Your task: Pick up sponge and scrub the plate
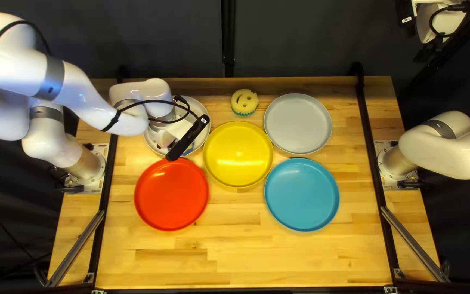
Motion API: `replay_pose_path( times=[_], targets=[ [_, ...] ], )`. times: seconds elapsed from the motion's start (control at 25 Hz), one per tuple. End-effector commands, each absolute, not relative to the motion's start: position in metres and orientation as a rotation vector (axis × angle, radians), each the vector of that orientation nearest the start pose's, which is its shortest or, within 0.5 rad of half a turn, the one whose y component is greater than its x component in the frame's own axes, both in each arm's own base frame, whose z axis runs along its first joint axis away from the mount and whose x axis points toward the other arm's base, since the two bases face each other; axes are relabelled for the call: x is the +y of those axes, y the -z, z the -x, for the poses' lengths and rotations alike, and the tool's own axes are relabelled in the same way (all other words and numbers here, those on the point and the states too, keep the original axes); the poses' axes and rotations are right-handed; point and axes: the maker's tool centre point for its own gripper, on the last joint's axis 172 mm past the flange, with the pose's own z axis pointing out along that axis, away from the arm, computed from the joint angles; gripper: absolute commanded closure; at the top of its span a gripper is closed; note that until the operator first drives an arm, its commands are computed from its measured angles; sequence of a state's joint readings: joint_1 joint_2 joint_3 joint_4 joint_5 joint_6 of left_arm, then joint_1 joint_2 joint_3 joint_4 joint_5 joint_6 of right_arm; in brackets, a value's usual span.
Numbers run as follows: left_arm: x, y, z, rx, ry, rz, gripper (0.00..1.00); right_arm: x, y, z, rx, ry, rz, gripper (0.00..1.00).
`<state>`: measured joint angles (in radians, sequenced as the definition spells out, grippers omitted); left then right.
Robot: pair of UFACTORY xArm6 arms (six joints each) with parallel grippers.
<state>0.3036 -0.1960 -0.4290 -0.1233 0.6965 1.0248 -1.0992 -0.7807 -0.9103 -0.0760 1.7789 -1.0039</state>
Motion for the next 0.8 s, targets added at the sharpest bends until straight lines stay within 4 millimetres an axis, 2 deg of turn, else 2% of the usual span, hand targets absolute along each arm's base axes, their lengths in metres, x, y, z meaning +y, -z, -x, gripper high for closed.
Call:
replay_pose_path(
  times=[0.04,0.28,0.52,0.68,0.8],
  targets=[
    [0.103,-0.053,-0.318,0.991,-0.027,3.091,1.0,-0.206,-0.351,-0.081,0.167,-0.169,3.093,0.0],
    [0.127,-0.05,-0.337,0.978,-0.037,3.094,1.0,-0.206,-0.351,-0.081,0.167,-0.169,3.093,0.0],
    [0.138,-0.049,-0.343,0.978,-0.042,3.099,1.0,-0.206,-0.351,-0.081,0.167,-0.169,3.093,0.0],
    [0.126,-0.047,-0.346,1.003,-0.03,3.097,1.0,-0.206,-0.351,-0.081,0.167,-0.169,3.093,0.0],
    [0.113,-0.046,-0.333,1.01,-0.021,3.102,1.0,-0.206,-0.351,-0.081,0.167,-0.169,3.093,0.0]
  ],
)
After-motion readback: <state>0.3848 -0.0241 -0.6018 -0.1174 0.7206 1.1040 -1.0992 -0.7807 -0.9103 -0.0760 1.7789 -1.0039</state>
